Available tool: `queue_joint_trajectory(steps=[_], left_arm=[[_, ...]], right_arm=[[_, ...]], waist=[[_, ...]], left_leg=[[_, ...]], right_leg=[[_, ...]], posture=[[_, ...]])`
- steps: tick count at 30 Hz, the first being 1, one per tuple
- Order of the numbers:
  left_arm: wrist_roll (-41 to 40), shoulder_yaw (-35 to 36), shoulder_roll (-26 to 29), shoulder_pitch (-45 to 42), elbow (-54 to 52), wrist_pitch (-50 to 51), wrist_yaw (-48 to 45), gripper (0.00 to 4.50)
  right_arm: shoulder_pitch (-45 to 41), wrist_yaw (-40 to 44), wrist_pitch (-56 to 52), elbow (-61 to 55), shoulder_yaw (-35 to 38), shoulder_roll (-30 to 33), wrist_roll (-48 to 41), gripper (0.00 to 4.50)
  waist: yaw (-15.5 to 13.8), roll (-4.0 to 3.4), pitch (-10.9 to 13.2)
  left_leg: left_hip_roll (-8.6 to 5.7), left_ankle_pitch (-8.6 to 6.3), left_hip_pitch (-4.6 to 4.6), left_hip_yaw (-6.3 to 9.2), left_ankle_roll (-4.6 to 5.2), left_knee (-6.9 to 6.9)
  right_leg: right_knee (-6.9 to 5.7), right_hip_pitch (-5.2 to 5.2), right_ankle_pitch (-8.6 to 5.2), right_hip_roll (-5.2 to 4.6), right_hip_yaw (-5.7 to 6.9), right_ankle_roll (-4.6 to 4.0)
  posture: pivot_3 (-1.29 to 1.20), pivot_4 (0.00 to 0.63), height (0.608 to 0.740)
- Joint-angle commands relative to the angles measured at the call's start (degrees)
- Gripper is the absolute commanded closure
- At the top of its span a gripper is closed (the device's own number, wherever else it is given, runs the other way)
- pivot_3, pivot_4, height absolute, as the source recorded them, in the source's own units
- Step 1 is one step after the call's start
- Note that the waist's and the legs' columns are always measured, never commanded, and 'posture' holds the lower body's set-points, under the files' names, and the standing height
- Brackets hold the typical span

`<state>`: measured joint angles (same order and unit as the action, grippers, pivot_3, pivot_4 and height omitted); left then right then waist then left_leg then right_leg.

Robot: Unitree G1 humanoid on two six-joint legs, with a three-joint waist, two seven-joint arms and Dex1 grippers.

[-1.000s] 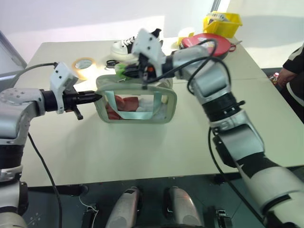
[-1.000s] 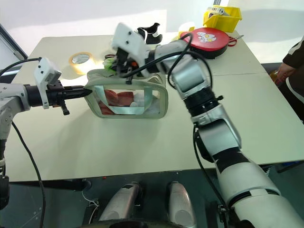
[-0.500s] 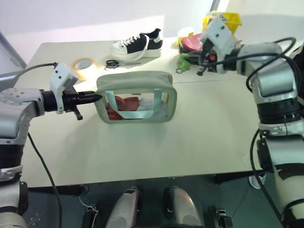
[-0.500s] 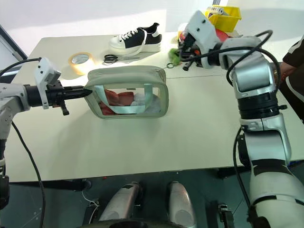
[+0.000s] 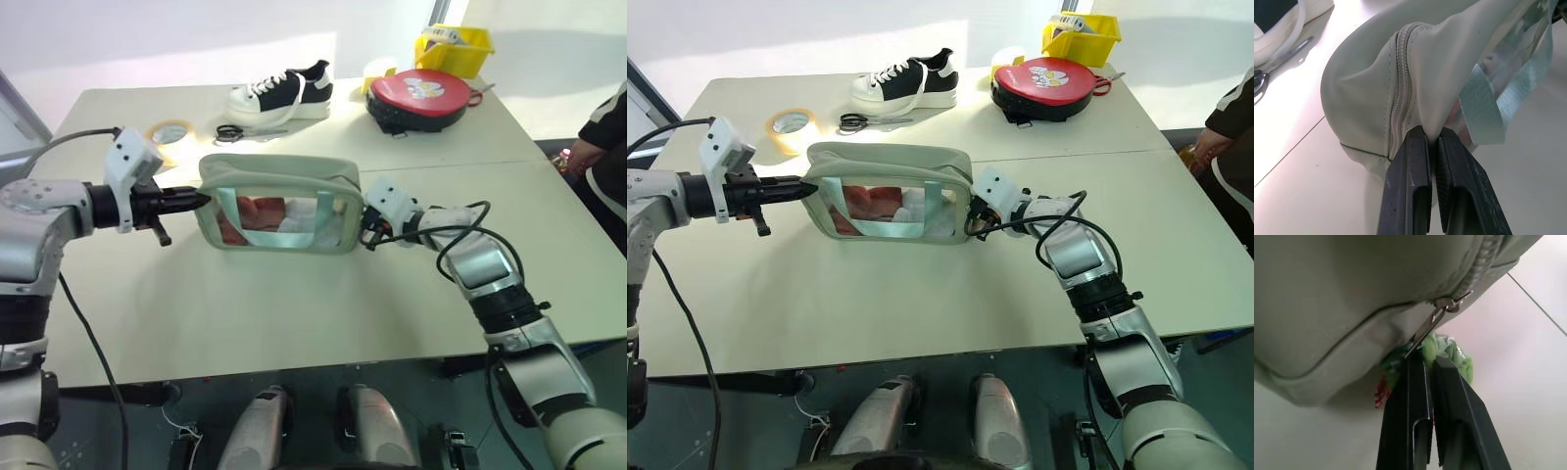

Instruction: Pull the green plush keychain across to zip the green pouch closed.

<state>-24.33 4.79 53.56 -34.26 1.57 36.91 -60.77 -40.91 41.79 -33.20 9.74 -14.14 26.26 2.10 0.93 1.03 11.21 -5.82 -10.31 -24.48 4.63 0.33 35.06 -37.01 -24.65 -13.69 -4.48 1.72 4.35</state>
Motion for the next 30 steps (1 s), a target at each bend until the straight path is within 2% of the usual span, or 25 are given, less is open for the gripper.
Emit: queue_joint_trajectory(steps=[1,5,6,8,11,14,17,18,22,27,30], left_arm=[[-0.4,1.7,0.8,-0.1,-1.9,-0.2,0.1,4.5],[0.1,1.5,0.6,0.2,-2.2,-0.5,0.6,4.5],[0.1,1.5,0.5,0.2,-2.2,-0.5,0.8,4.5],[0.2,1.5,0.3,0.1,-2.2,-0.6,1.1,4.5],[0.1,1.8,0.2,-0.2,-1.7,-1.1,1.5,3.35],[-0.4,2.1,0.2,0.1,-1.9,-1.0,1.4,1.81],[-1.1,2.9,0.5,0.4,-2.2,-0.5,1.1,0.22],[-1.9,3.6,0.6,0.2,-2.2,0.2,0.9,0.07],[-5.5,7.1,3.1,-1.2,-1.5,3.7,-1.1,0.07],[-6.1,10.8,7.6,-0.2,1.9,4.7,-2.0,0.07],[-6.6,11.6,7.2,1.1,0.3,4.3,-1.4,0.07]], right_arm=[[-1.1,-0.5,-1.8,-1.9,1.2,-1.2,-1.1,4.4],[-3.7,1.2,-4.7,-1.9,4.5,-0.5,-4.2,4.4],[-4.9,2.6,-4.9,-1.9,5.1,0.8,-4.9,3.82],[-7.4,4.9,-4.6,-1.0,6.0,3.9,-5.3,3.06],[-10.5,8.5,-2.7,0.4,6.2,9.5,-5.1,1.56],[-12.9,13.2,-1.2,1.1,6.4,14.4,-5.8,0.02],[-15.1,21.4,-3.2,-1.5,7.5,18.2,-10.6,0.0],[-15.7,24.2,-4.8,-3.1,8.1,19.0,-13.0,0.0],[-16.9,30.0,-10.4,-9.5,9.5,20.6,-20.3,0.0],[-17.1,27.6,-15.0,-14.9,10.7,19.7,-24.2,0.0],[-16.7,25.3,-15.7,-15.6,10.6,19.1,-24.7,0.0]], waist=[[0.0,0.0,0.0],[0.0,0.0,0.0],[-0.1,-0.03,0.0],[-0.1,-0.04,0.0],[-0.4,-0.03,0.0],[-0.3,-0.03,0.0],[-0.2,-0.05,0.0],[0.0,-0.07,0.0],[0.3,-0.06,0.0],[-0.1,-0.07,0.0],[-0.3,-0.07,0.0]], left_leg=[[0.0,0.0,0.0,0.0,0.0,0.0],[0.0,0.0,0.0,0.0,0.0,0.0],[0.0,0.0,0.0,0.0,0.0,0.0],[-0.01,0.0,-0.01,-0.01,0.0,0.0],[-0.02,-0.01,-0.02,-0.01,0.01,-0.01],[-0.01,-0.03,-0.02,0.0,0.02,-0.04],[0.0,-0.04,-0.02,0.0,0.04,-0.06],[0.0,-0.04,-0.02,-0.01,0.05,-0.06],[0.07,-0.04,-0.04,-0.01,0.05,-0.06],[0.09,-0.1,-0.04,-0.01,-0.02,-0.06],[0.09,-0.13,-0.04,-0.01,-0.05,-0.07]], right_leg=[[0.0,0.0,0.0,0.0,0.0,0.0],[0.0,0.0,0.0,0.0,0.0,0.01],[0.0,0.0,0.0,0.0,0.0,0.01],[0.01,-0.01,0.01,-0.01,0.0,0.01],[0.06,0.01,0.0,-0.01,0.02,0.01],[0.14,0.04,0.0,-0.02,0.03,0.01],[0.19,0.04,-0.01,-0.02,0.03,0.01],[0.19,0.04,-0.01,-0.02,0.03,0.01],[0.17,0.0,-0.01,0.0,0.03,0.02],[0.23,0.01,-0.1,-0.01,0.03,-0.14],[0.39,0.09,-0.11,-0.01,0.04,-0.17]], posture=[[0.0,0.15,0.74],[0.0,0.15,0.74],[0.0,0.15,0.74],[0.0,0.15,0.74],[0.0,0.15,0.74],[0.0,0.15,0.74],[0.0,0.15,0.74],[0.0,0.15,0.74],[0.0,0.15,0.74],[0.0,0.15,0.74],[0.0,0.15,0.74]])
